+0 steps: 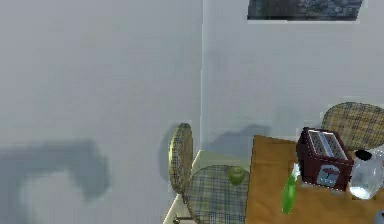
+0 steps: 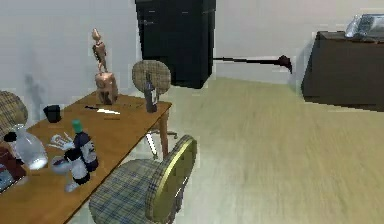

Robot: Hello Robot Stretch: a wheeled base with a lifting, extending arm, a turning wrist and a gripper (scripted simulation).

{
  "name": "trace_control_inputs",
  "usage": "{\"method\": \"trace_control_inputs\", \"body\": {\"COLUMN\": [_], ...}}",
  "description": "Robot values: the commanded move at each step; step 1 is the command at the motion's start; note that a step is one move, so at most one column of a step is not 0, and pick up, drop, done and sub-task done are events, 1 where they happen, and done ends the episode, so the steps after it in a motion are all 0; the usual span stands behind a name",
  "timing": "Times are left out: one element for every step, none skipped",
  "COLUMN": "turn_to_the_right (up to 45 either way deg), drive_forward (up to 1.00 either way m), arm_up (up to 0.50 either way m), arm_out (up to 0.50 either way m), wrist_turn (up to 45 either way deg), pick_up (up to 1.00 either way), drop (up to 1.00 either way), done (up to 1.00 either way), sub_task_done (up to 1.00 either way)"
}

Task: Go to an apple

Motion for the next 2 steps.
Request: {"method": "trace_control_inputs", "body": {"turn_to_the_right": [15.0,0.0], "drive_forward": [0.00,0.00], "arm_up": [0.00,0.00], "arm_out": [0.00,0.00], "wrist_turn": [0.0,0.0], "pick_up": [0.00,0.00], "drop": [0.00,0.00], "done": [0.00,1.00], "sub_task_done": [0.00,0.00]}}
